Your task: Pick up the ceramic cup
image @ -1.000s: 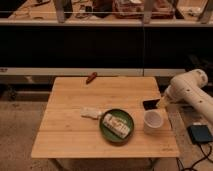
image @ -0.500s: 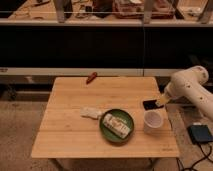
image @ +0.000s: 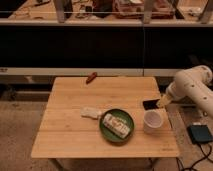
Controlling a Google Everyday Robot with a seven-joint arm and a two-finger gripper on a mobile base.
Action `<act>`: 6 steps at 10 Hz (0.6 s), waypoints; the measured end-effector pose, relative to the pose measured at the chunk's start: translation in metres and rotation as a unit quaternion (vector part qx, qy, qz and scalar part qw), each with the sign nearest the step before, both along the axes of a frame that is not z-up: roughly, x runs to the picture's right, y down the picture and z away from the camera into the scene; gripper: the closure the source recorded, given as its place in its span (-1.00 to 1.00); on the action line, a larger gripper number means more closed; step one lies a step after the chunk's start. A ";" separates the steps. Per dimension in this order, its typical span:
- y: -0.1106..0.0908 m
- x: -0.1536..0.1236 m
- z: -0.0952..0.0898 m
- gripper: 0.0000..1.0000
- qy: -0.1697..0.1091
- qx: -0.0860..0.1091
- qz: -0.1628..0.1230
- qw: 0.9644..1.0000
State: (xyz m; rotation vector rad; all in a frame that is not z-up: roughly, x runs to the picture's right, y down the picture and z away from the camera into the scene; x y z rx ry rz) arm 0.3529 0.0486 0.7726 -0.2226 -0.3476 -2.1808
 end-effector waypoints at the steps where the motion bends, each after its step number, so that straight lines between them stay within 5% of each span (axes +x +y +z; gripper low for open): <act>1: 0.004 -0.003 -0.003 -0.60 -0.008 -0.006 -0.001 1.000; 6: 0.031 -0.015 -0.006 -0.60 -0.027 -0.043 -0.025 0.998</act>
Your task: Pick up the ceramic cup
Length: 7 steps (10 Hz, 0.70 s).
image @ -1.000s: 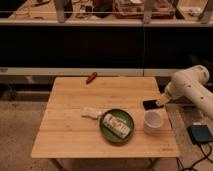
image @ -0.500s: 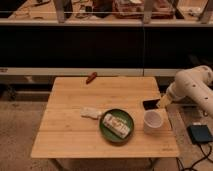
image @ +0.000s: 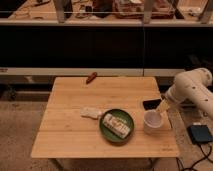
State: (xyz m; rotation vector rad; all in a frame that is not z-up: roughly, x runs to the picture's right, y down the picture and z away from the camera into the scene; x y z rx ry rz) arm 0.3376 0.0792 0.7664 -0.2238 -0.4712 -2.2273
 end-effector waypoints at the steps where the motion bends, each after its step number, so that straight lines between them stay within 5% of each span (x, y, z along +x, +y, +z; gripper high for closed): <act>1: 0.004 -0.004 0.001 -0.60 -0.005 -0.006 -0.002 1.000; 7: 0.020 -0.012 0.007 -0.60 -0.020 -0.030 -0.007 0.999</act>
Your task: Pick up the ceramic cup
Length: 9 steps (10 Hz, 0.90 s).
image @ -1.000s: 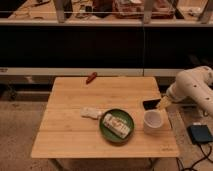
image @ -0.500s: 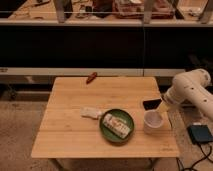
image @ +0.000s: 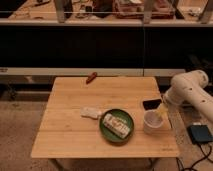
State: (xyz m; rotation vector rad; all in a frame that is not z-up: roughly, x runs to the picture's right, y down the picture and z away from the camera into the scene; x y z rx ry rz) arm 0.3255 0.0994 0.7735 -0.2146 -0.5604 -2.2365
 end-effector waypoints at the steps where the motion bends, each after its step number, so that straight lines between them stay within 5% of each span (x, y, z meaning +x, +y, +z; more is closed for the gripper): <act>1: 0.006 -0.003 0.005 -0.60 -0.006 -0.007 0.000 1.000; 5: 0.024 -0.008 0.031 -0.57 -0.019 -0.029 -0.006 0.999; 9: 0.044 -0.003 0.056 0.12 -0.018 -0.049 0.000 0.999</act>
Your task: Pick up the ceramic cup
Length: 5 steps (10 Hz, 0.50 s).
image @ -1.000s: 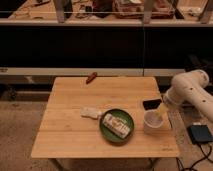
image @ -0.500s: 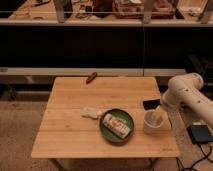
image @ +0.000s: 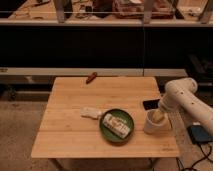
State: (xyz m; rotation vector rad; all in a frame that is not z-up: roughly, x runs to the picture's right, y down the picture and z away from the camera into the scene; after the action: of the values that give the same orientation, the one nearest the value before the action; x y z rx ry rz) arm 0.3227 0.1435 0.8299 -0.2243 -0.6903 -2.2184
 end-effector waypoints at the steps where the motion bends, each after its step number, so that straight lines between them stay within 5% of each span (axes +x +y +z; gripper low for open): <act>1: 0.002 -0.002 0.002 0.32 -0.001 -0.004 -0.001 1.000; 5: -0.007 -0.031 -0.012 0.99 -0.010 -0.008 -0.033 0.999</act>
State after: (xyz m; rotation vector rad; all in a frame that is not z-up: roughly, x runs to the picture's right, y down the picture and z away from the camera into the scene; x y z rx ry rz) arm 0.2921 0.1363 0.8184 -0.2370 -0.7210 -2.2810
